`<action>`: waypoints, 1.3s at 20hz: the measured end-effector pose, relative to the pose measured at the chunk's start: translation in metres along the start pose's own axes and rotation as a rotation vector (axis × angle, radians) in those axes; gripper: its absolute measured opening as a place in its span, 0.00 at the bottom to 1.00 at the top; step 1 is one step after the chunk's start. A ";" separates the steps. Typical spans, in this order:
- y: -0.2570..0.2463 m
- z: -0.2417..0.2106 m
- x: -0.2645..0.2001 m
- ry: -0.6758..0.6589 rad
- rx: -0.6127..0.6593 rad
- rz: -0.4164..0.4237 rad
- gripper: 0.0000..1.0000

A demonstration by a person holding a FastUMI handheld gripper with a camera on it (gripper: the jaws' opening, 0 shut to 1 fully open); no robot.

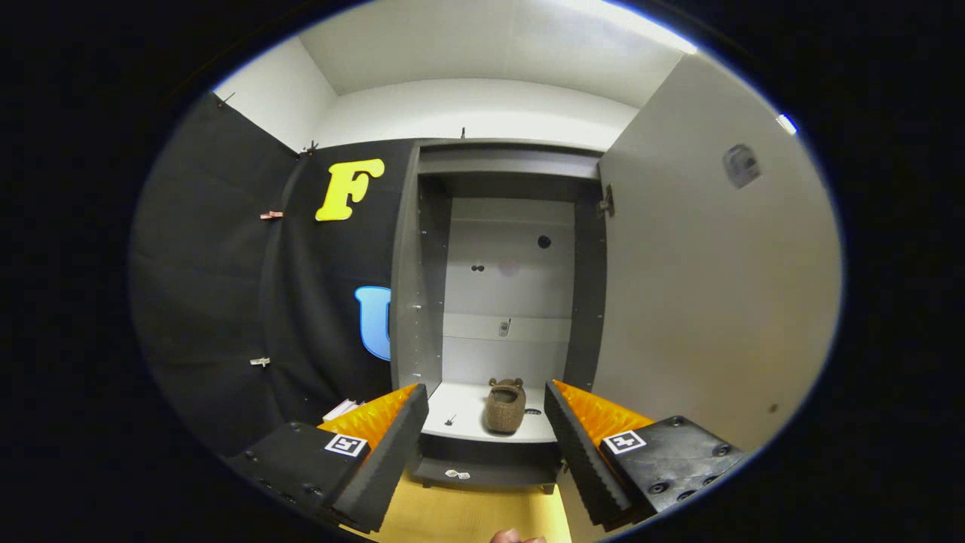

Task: Open the shoe cabinet door, grab the shoes and put them into the shoe cabinet, then close the shoe cabinet door.

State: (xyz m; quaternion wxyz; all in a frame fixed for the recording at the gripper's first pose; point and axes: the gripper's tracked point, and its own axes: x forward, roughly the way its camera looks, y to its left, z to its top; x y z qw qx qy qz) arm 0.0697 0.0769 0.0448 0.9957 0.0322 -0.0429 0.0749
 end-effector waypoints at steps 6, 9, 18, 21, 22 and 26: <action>-0.051 0.042 -0.094 -0.112 0.047 -0.102 0.97; -0.103 0.044 -0.123 -0.149 0.043 -0.216 0.97; -0.249 0.021 -0.149 -0.052 0.014 -0.475 0.97; -0.269 -0.002 -0.127 0.019 0.032 -0.450 0.98; -0.272 -0.013 -0.123 0.055 0.039 -0.442 0.98; -0.270 -0.027 -0.106 0.099 0.091 -0.392 0.98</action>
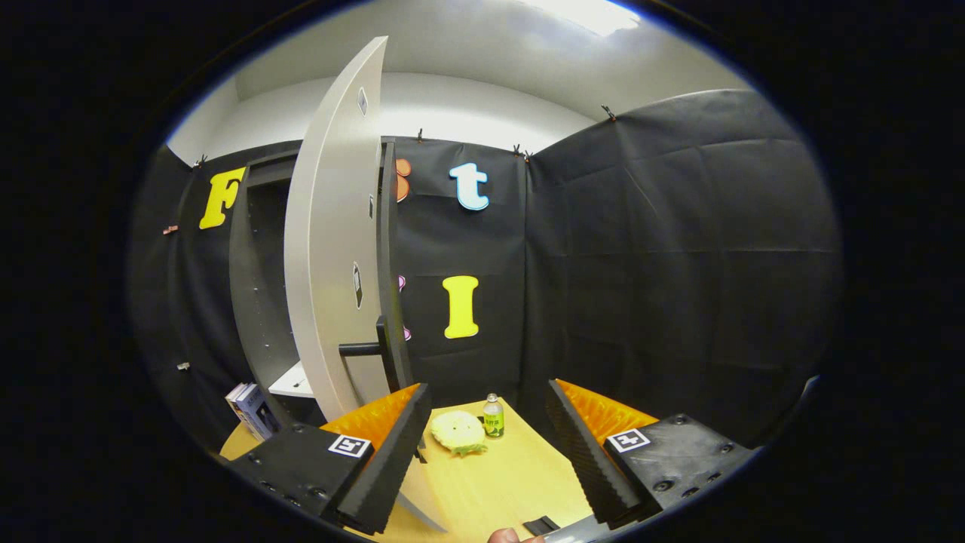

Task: Open the shoe cabinet door, grab the shoes and put them into the shoe cabinet, then close the shoe cabinet door.

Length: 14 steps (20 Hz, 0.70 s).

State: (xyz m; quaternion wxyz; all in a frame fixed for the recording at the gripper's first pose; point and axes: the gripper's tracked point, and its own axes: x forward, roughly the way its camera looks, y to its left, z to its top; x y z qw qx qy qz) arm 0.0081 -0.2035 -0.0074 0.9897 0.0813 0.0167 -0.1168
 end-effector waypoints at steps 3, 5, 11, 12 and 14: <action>0.005 -0.004 0.003 0.025 0.007 0.042 0.96; 0.014 -0.006 0.002 0.039 0.023 0.065 0.98; 0.050 -0.008 -0.011 0.047 0.026 0.128 0.97; 0.059 -0.010 -0.015 0.056 0.026 0.151 0.98; 0.076 -0.011 -0.015 0.066 0.030 0.192 0.98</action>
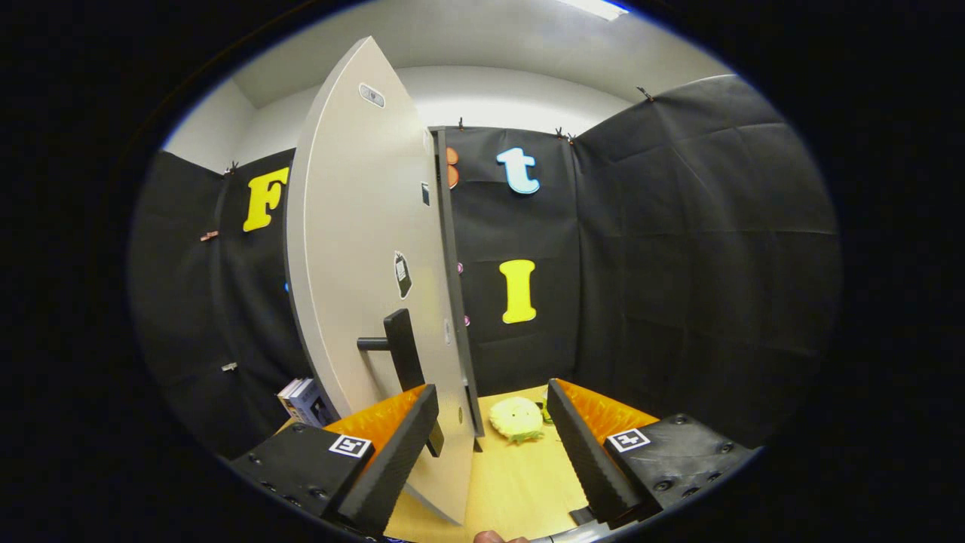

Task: Open the shoe cabinet door, grab the shoes and put them into the shoe cabinet, then close the shoe cabinet door.

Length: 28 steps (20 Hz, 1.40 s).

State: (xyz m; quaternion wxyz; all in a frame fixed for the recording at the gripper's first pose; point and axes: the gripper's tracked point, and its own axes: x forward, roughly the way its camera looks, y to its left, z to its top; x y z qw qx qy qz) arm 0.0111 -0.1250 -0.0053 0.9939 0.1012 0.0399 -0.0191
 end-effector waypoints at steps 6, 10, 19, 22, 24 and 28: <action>0.058 -0.009 0.005 0.019 0.016 0.092 0.97; 0.102 -0.019 0.015 0.043 0.049 0.158 0.98; 0.177 -0.033 0.069 0.071 -0.035 0.203 0.98; 0.186 -0.030 0.071 0.056 -0.062 0.209 0.98; 0.189 -0.031 0.070 0.052 -0.070 0.210 0.98; 0.183 -0.024 0.066 0.041 -0.074 0.202 0.98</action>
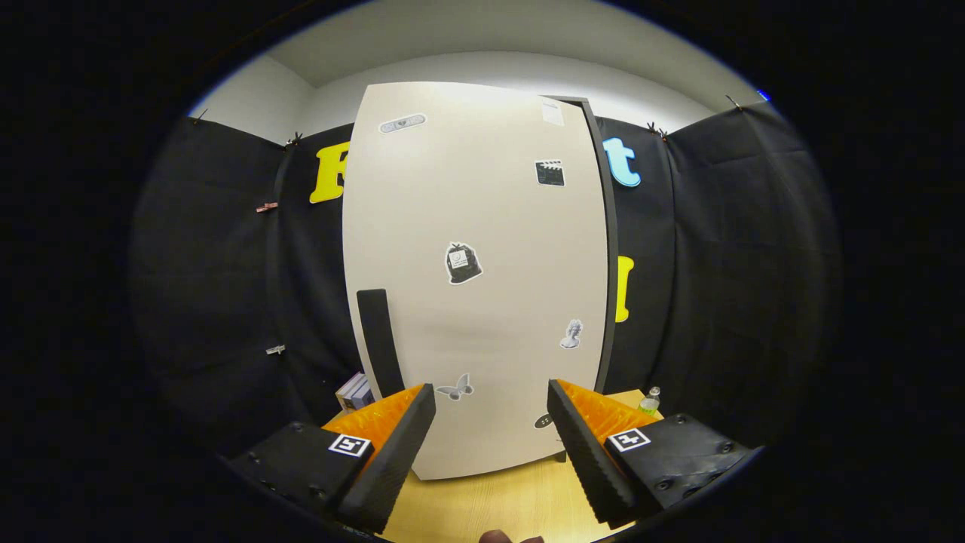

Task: Open the shoe cabinet door, grab the shoes and put them into the shoe cabinet, then close the shoe cabinet door.

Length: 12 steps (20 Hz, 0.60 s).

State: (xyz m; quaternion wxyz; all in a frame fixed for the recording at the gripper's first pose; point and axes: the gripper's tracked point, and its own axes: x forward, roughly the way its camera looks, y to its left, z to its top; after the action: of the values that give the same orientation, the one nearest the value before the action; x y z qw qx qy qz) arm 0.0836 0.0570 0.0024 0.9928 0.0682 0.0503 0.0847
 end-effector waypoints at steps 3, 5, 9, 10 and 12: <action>-0.009 0.006 -0.004 -0.010 0.000 -0.012 0.98; -0.016 0.008 -0.007 -0.018 -0.002 -0.027 0.98; -0.033 0.009 -0.014 -0.022 -0.018 -0.058 0.98; -0.035 0.009 -0.015 -0.022 -0.018 -0.060 0.98; -0.038 0.008 -0.019 -0.019 -0.014 -0.065 0.98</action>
State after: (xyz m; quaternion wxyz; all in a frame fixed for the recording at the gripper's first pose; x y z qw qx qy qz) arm 0.0722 0.0155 0.0063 0.9959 0.0606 0.0427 0.0522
